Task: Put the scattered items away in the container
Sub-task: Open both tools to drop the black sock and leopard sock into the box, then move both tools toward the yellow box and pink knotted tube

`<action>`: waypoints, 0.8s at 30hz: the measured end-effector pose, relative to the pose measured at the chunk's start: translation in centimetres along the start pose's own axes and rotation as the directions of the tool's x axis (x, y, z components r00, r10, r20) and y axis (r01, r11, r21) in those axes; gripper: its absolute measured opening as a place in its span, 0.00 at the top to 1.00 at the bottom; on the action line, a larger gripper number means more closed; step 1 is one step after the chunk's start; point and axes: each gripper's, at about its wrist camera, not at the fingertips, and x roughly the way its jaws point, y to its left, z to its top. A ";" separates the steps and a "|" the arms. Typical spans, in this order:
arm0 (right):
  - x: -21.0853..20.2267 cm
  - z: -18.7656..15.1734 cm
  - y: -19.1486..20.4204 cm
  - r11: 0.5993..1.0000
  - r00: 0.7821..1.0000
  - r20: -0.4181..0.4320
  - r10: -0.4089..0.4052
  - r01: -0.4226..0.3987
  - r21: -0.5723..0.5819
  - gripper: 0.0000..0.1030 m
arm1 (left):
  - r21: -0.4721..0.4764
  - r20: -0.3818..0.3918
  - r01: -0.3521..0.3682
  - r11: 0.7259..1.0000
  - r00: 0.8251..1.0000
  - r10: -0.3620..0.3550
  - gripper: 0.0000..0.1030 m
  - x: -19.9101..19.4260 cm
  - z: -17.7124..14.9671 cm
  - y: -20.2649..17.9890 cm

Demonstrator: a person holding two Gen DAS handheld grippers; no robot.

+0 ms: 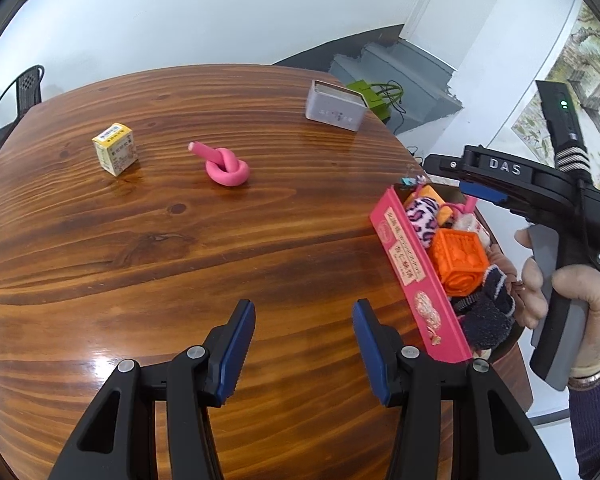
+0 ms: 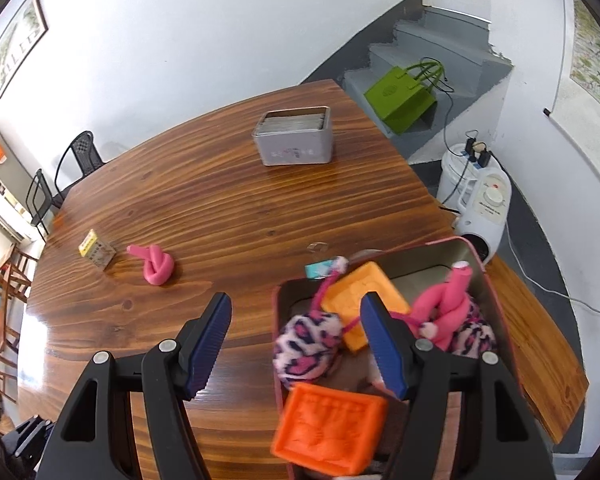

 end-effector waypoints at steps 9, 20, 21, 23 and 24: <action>1.2 -0.9 6.3 0.995 0.997 -0.033 0.073 -0.076 -0.072 0.31 | -0.092 0.033 -0.079 0.993 0.996 0.082 0.49 -0.1 2.3 7.6; 4.5 -2.5 10.1 0.995 0.992 -0.106 0.066 -0.073 -0.064 0.31 | -0.114 0.069 -0.183 0.976 0.979 0.192 0.32 1.9 7.0 17.3; 4.8 -2.6 10.3 0.996 0.992 -0.110 0.063 -0.069 -0.060 0.31 | -0.105 0.071 -0.182 0.978 0.979 0.190 0.32 2.3 7.6 18.1; 5.4 -2.8 10.7 0.997 0.991 -0.118 0.057 -0.064 -0.051 0.31 | -0.089 0.071 -0.181 0.979 0.980 0.187 0.32 3.2 8.5 19.4; 5.7 -2.9 10.9 0.997 0.991 -0.122 0.054 -0.061 -0.049 0.31 | -0.078 0.070 -0.180 0.981 0.980 0.186 0.32 3.7 9.0 20.0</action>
